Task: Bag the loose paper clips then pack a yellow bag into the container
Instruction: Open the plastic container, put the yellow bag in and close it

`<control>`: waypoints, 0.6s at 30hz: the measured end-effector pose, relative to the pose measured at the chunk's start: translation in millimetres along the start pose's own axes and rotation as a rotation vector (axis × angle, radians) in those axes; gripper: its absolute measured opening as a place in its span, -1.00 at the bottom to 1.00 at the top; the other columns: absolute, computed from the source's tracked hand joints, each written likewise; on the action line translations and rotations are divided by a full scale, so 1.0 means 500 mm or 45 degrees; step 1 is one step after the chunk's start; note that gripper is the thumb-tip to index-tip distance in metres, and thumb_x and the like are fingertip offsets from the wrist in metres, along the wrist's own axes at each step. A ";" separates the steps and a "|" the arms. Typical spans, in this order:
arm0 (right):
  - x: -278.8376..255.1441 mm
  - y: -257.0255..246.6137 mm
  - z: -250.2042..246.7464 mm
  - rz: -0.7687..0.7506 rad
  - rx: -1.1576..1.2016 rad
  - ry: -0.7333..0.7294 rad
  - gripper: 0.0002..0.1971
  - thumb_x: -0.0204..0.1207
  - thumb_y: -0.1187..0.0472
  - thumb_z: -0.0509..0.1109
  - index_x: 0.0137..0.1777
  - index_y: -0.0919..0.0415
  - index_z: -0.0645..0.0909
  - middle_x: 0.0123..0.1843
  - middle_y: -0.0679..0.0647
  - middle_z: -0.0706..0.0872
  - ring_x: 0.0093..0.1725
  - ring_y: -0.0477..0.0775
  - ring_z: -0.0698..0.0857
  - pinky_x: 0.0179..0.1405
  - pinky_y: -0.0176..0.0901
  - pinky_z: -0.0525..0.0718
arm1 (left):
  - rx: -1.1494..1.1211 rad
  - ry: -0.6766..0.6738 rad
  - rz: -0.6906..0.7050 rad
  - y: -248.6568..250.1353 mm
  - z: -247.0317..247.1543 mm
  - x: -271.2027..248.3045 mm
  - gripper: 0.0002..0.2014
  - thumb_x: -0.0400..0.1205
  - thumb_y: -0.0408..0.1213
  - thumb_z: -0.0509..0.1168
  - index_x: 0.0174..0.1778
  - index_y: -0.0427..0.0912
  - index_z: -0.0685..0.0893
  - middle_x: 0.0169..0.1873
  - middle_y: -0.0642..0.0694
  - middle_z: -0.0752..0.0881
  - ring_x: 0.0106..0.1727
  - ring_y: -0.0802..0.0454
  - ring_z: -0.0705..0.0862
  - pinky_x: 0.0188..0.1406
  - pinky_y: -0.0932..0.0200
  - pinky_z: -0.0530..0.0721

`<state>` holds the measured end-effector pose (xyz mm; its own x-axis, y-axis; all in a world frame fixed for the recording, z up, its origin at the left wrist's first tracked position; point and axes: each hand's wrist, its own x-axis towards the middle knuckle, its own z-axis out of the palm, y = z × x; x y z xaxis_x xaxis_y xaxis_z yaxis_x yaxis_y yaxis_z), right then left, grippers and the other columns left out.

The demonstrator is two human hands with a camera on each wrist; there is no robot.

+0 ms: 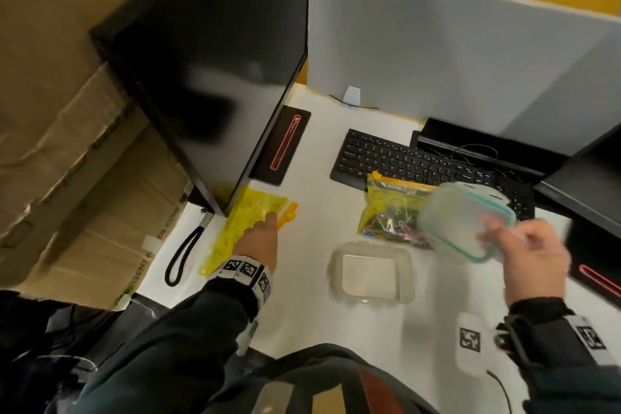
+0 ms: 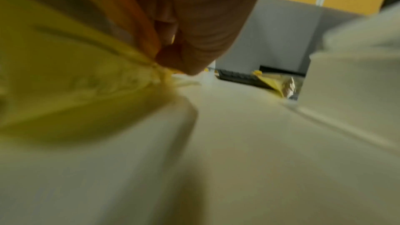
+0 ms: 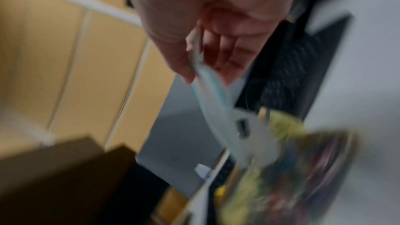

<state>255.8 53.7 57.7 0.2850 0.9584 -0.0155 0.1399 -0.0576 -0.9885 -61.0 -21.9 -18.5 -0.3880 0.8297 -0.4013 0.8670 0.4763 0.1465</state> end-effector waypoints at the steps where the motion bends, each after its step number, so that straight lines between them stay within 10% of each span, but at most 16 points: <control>1: 0.003 0.009 -0.016 -0.148 -0.287 0.017 -0.65 0.45 0.39 0.41 -0.41 0.06 0.37 -0.30 -0.12 0.73 -0.31 -0.22 0.71 -0.37 -0.45 0.64 | -0.099 0.006 0.020 0.001 -0.005 -0.003 -0.42 0.55 -0.51 0.08 0.48 -0.14 0.09 0.26 -0.29 0.53 0.20 -0.30 0.60 0.15 -0.12 0.56; 4: -0.005 0.070 -0.051 -0.464 -1.218 -0.178 -0.84 0.40 0.44 0.40 -0.23 0.17 0.57 -0.12 0.17 0.73 -0.15 0.22 0.68 -0.18 -0.01 0.66 | -0.332 0.105 0.149 0.026 -0.024 -0.018 -0.44 0.57 -0.49 0.03 0.49 -0.04 0.15 0.29 -0.28 0.56 0.17 -0.31 0.62 0.16 -0.13 0.57; 9: -0.071 0.135 -0.044 -0.072 -1.502 -0.598 -0.82 0.41 0.17 0.48 -0.20 0.16 0.50 -0.26 0.18 0.66 -0.23 0.26 0.63 -0.34 -0.06 0.53 | -0.584 0.376 0.264 0.067 -0.094 -0.039 -0.70 0.66 -0.24 0.08 0.33 -0.02 0.42 -0.03 -0.26 0.72 -0.05 -0.30 0.64 -0.08 -0.05 0.58; 14: -0.075 0.061 0.034 0.071 -0.866 -0.581 -0.58 0.31 -0.06 0.52 0.08 -0.01 0.47 -0.01 -0.04 0.69 0.02 0.12 0.71 -0.01 -0.02 0.61 | -1.153 0.423 0.373 0.110 -0.152 -0.072 -0.90 0.57 -0.13 0.27 -0.19 -0.07 0.59 -0.44 -0.04 0.69 -0.38 0.07 0.61 -0.32 0.22 0.59; 18: -0.053 -0.010 0.111 0.278 -0.051 -0.852 0.03 0.08 -0.02 0.68 0.49 -0.29 0.12 0.14 0.21 0.73 0.19 0.12 0.69 0.22 0.03 0.63 | -1.474 0.352 0.454 0.142 -0.166 -0.090 -0.73 0.59 -0.27 0.25 0.11 0.21 0.51 -0.60 -0.04 0.56 -0.46 -0.06 0.55 -0.34 0.20 0.60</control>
<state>194.9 44.4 54.8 -0.3324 0.8890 -0.3148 0.1848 -0.2660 -0.9461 -7.9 -1.4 85.3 -0.3619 0.9322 0.0080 0.2064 0.0718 0.9758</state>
